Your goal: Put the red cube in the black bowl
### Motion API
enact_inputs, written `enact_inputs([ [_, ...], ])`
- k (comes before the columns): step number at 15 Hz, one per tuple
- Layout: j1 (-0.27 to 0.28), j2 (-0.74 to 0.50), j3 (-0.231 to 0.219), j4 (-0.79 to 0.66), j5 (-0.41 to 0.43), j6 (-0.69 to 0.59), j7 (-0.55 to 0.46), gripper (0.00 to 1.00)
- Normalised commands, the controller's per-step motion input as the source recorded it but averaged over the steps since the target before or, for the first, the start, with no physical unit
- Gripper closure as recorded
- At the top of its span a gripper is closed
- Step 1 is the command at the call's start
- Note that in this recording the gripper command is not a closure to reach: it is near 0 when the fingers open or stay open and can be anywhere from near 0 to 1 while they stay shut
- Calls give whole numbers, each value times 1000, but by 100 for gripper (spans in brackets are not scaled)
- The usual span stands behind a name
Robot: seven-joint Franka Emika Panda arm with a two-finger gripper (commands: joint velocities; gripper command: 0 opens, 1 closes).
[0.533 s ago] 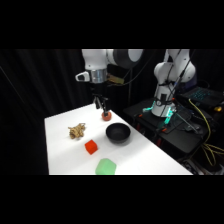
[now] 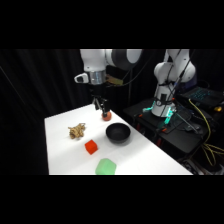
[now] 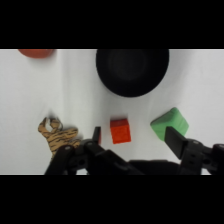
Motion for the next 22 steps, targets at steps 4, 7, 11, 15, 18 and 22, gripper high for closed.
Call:
enact_inputs([
  [4, -67, 261, 15, 329, 32, 119, -212, 0],
  [7, -64, 288, 33, 348, 28, 148, -245, 0],
  [11, -65, 276, 64, 350, 61, 134, -220, 0],
  [15, -75, 261, 96, 278, 101, 131, -228, 0],
  [18, -82, 236, 96, 208, 85, 135, -224, 0],
  [22, -91, 195, 94, 148, 88, 123, -203, 0],
])
